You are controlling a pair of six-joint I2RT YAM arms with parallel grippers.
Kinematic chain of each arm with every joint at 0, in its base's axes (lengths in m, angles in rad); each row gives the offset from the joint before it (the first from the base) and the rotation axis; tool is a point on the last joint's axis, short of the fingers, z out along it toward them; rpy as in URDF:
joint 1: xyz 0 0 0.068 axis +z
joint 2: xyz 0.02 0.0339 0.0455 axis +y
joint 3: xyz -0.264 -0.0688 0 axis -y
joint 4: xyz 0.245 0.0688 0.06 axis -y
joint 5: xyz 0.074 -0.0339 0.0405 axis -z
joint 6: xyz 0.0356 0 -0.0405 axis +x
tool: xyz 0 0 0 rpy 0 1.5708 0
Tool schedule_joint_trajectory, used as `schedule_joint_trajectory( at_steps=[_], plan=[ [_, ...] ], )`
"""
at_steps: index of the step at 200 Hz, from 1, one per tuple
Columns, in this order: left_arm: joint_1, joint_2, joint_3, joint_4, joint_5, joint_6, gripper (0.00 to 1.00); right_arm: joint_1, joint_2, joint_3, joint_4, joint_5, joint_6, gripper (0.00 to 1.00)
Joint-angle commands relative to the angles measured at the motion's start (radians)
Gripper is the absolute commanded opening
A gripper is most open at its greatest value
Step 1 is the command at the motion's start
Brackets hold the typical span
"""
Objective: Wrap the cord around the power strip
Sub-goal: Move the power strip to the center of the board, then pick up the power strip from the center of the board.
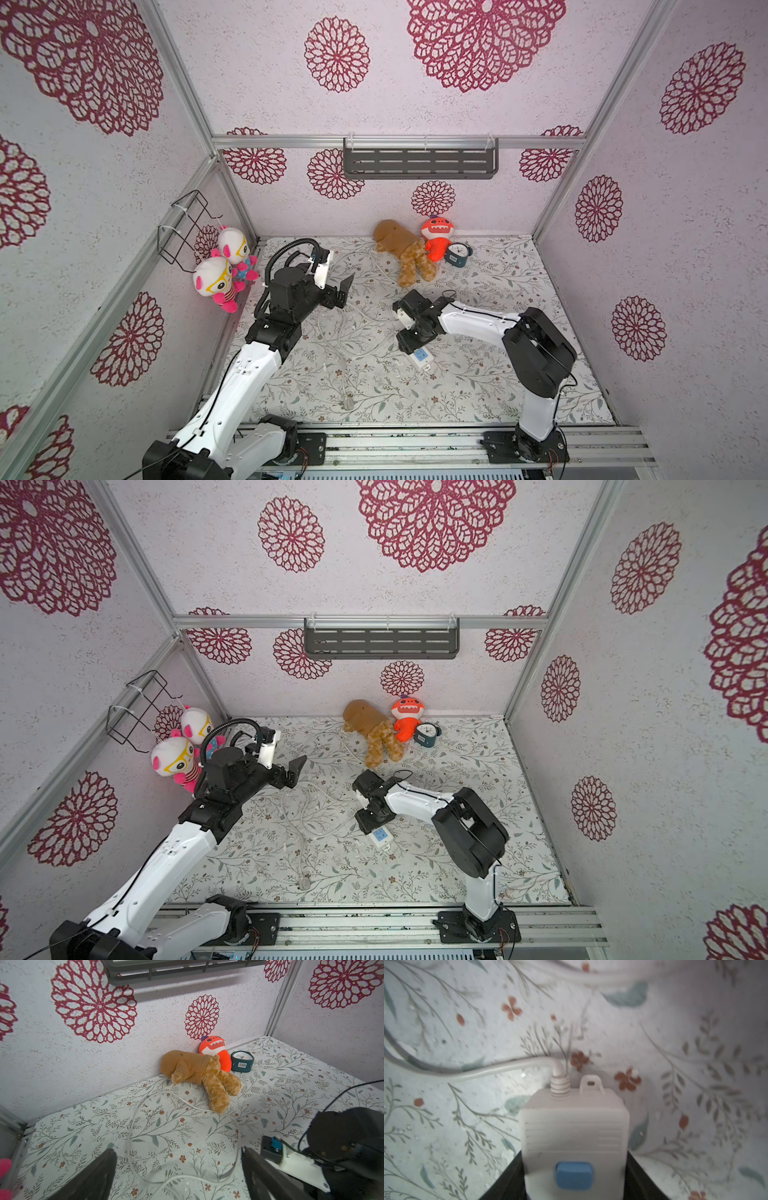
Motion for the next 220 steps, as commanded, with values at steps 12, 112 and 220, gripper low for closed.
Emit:
schedule_joint_trajectory(
  at_steps=[12,112,220],
  plan=[
    [-0.009,-0.063,-0.05,-0.02,-0.042,-0.005,0.97,0.005,0.056,0.094,-0.094,-0.049,-0.135,0.66],
    [-0.014,-0.106,-0.064,-0.03,-0.027,-0.032,0.97,-0.006,-0.146,-0.109,-0.089,-0.041,-0.218,0.99],
    [-0.026,-0.131,-0.073,-0.061,-0.06,-0.021,0.97,-0.026,-0.166,-0.222,0.066,-0.057,-0.196,0.91]
  ],
)
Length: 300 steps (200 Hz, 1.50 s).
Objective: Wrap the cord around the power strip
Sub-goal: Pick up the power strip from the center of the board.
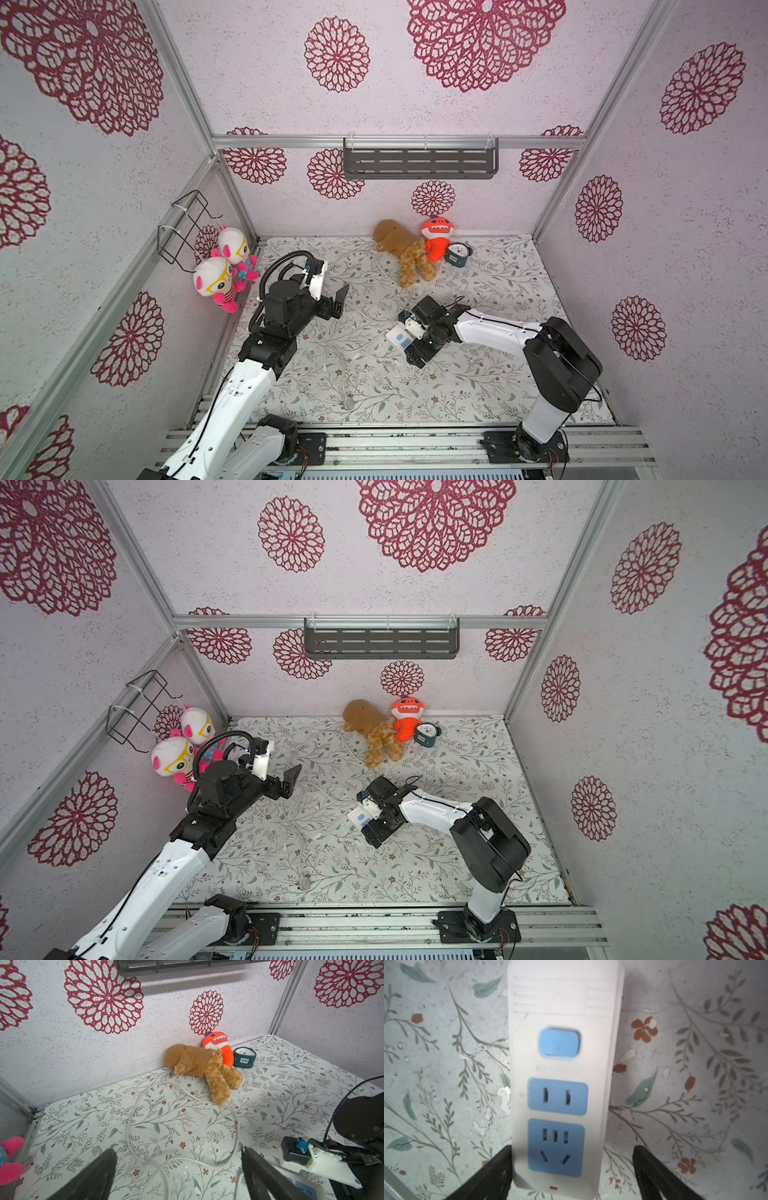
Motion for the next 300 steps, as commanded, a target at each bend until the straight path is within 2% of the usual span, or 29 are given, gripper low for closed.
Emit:
schedule_joint_trajectory(
  at_steps=[1,64,89,108,128,150,170,199,235,252,276,300],
  plan=[
    [-0.014,-0.028,-0.005,-0.015,-0.023,0.005,0.97,0.002,0.01,-0.01,0.037,-0.013,0.003,0.91],
    [-0.019,-0.023,-0.013,0.002,-0.037,-0.006,0.97,0.023,0.038,-0.044,0.044,0.009,0.012,0.86],
    [-0.023,0.0,-0.001,0.008,-0.036,-0.004,0.97,0.025,0.036,-0.06,0.069,0.006,0.015,0.79],
    [-0.028,0.014,0.015,0.008,-0.046,-0.002,0.97,0.025,0.015,-0.061,0.052,-0.019,0.018,0.71],
    [-0.029,0.007,0.029,0.019,-0.087,-0.016,0.97,0.024,-0.067,-0.073,0.039,-0.035,0.028,0.56],
    [-0.028,-0.003,0.042,0.056,-0.1,-0.013,0.97,0.016,-0.194,-0.087,0.025,-0.019,0.029,0.46],
    [-0.024,0.018,0.087,0.047,-0.128,-0.013,0.97,-0.025,-0.315,-0.094,0.024,-0.045,0.034,0.4],
    [-0.001,0.076,0.153,0.026,-0.113,-0.003,0.97,-0.119,-0.449,-0.032,-0.047,-0.105,0.012,0.39],
    [0.044,0.109,0.188,0.064,0.08,-0.022,0.97,-0.216,-0.507,0.158,-0.24,-0.141,-0.054,0.39],
    [0.043,0.109,0.172,0.109,0.239,0.021,0.97,-0.24,-0.513,0.263,-0.314,-0.153,-0.083,0.39],
    [0.0,0.11,0.128,0.177,0.384,0.066,0.97,-0.272,-0.526,0.386,-0.396,-0.171,-0.11,0.4],
    [-0.081,0.132,0.116,0.165,0.444,0.136,0.99,-0.293,-0.523,0.498,-0.451,-0.177,-0.134,0.4]
  ],
)
